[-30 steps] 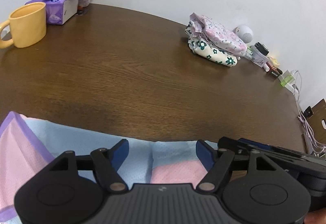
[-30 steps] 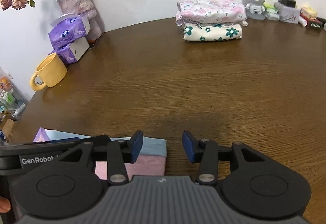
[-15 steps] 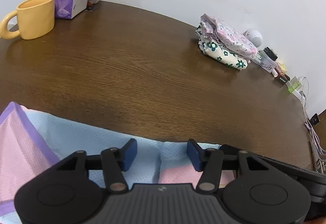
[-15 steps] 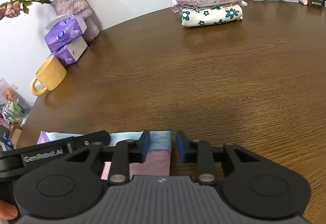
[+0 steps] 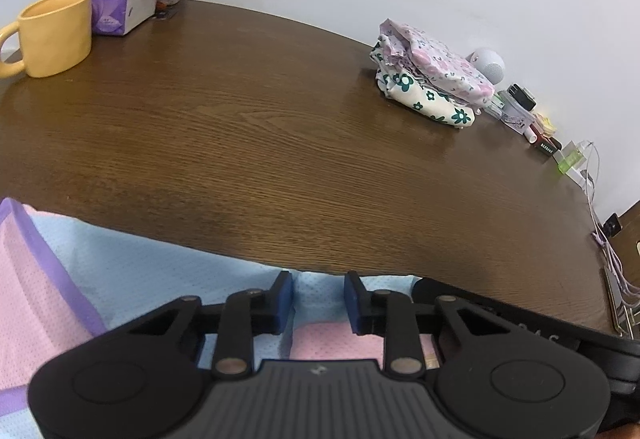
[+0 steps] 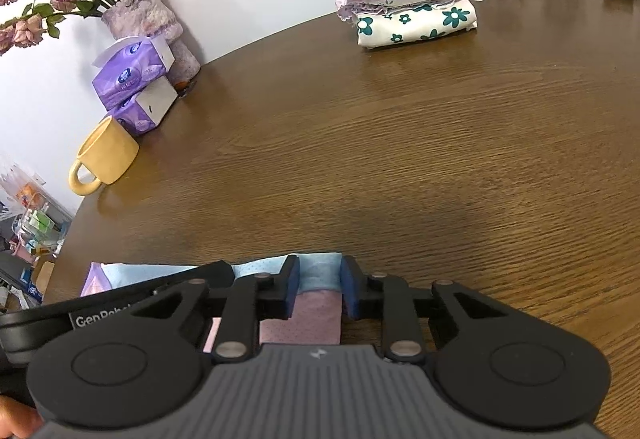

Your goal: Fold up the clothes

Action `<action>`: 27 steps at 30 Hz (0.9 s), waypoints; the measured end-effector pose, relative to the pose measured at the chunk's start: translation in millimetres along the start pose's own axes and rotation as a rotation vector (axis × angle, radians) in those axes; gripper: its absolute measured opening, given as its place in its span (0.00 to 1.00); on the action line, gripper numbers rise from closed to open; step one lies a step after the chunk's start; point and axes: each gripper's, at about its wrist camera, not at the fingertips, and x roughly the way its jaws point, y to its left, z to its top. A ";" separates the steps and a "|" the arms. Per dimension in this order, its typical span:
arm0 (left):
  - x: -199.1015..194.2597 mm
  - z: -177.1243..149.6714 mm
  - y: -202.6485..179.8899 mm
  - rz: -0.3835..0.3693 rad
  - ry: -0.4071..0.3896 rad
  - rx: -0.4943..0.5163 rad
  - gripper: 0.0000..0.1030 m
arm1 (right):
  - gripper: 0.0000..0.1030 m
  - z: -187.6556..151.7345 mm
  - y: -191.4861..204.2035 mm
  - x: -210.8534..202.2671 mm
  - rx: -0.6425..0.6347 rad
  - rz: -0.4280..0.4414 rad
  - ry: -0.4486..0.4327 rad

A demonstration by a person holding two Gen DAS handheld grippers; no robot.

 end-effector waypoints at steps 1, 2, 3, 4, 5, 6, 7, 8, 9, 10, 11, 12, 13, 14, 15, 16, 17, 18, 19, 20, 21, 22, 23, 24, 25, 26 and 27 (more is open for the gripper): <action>-2.8 -0.2 1.6 -0.018 -0.001 -0.007 0.46 | 0.28 0.1 -2.7 -1.3 0.017 0.021 -0.001; -7.1 -0.2 2.8 -0.035 -0.012 -0.003 0.50 | 0.38 0.2 -5.4 -2.6 0.033 0.043 -0.003; -11.6 -0.2 3.6 -0.051 -0.027 0.005 0.58 | 0.39 0.1 -7.9 -5.7 0.042 0.076 -0.005; -17.1 -0.6 4.4 -0.059 -0.041 0.018 0.64 | 0.40 -0.2 -9.3 -9.9 0.038 0.093 -0.016; -24.3 -2.2 5.6 -0.066 -0.059 0.035 0.64 | 0.40 -1.5 -9.7 -15.7 0.021 0.101 -0.026; -31.3 -4.9 6.5 -0.074 -0.071 0.053 0.64 | 0.41 -2.8 -10.1 -21.5 0.003 0.110 -0.037; -38.1 -7.8 7.3 -0.082 -0.081 0.071 0.64 | 0.42 -4.7 -10.4 -27.6 -0.013 0.109 -0.046; -45.2 -12.7 8.2 -0.087 -0.089 0.091 0.64 | 0.42 -8.2 -10.8 -34.5 -0.031 0.118 -0.057; -52.3 -19.6 8.9 -0.089 -0.095 0.115 0.64 | 0.43 -11.8 -11.2 -41.4 -0.048 0.126 -0.068; -58.6 -27.7 9.3 -0.084 -0.100 0.142 0.64 | 0.45 -18.0 -11.7 -48.3 -0.063 0.135 -0.079; -64.5 -38.0 9.5 -0.082 -0.106 0.174 0.64 | 0.46 -24.3 -12.2 -55.3 -0.078 0.143 -0.089; -70.3 -49.1 9.5 -0.081 -0.114 0.208 0.64 | 0.47 -31.8 -11.9 -60.9 -0.098 0.149 -0.096; -75.1 -59.1 9.1 -0.083 -0.118 0.236 0.64 | 0.48 -39.2 -11.7 -66.6 -0.118 0.155 -0.102; -80.0 -69.9 9.5 -0.093 -0.124 0.260 0.64 | 0.49 -48.5 -11.0 -71.9 -0.138 0.161 -0.107; -85.3 -81.2 10.3 -0.107 -0.131 0.284 0.64 | 0.49 -57.7 -10.3 -77.1 -0.158 0.166 -0.111; -89.5 -91.0 10.3 -0.120 -0.135 0.307 0.64 | 0.49 -65.8 -9.7 -82.3 -0.176 0.175 -0.117; -93.3 -100.2 10.0 -0.132 -0.139 0.329 0.63 | 0.49 -73.6 -7.9 -87.1 -0.195 0.180 -0.125; -96.3 -108.6 9.0 -0.142 -0.148 0.358 0.63 | 0.49 -81.3 -6.2 -91.8 -0.214 0.186 -0.133; -97.4 -114.7 6.2 -0.133 -0.161 0.390 0.63 | 0.49 -89.0 -4.4 -96.5 -0.233 0.191 -0.140; -97.9 -120.0 3.0 -0.117 -0.175 0.423 0.62 | 0.49 -95.6 -0.1 -99.0 -0.272 0.175 -0.151; -98.4 -125.3 -0.3 -0.101 -0.189 0.457 0.61 | 0.49 -102.2 4.3 -101.5 -0.310 0.159 -0.161; -97.7 -129.5 -3.9 -0.081 -0.201 0.487 0.58 | 0.49 -107.4 9.5 -100.3 -0.349 0.130 -0.166; -95.6 -132.2 -7.4 -0.063 -0.205 0.512 0.56 | 0.49 -112.5 14.6 -98.9 -0.387 0.100 -0.170; -92.6 -133.4 -9.6 -0.052 -0.207 0.524 0.51 | 0.49 -117.7 19.8 -97.6 -0.426 0.070 -0.174; -89.8 -134.4 -11.0 -0.047 -0.208 0.529 0.46 | 0.49 -120.3 22.2 -94.7 -0.434 0.061 -0.166; -87.4 -135.9 -11.9 -0.043 -0.210 0.531 0.45 | 0.47 -122.1 23.2 -91.5 -0.434 0.051 -0.163; -84.7 -136.8 -12.2 -0.037 -0.214 0.534 0.44 | 0.47 -123.8 24.1 -88.4 -0.433 0.042 -0.160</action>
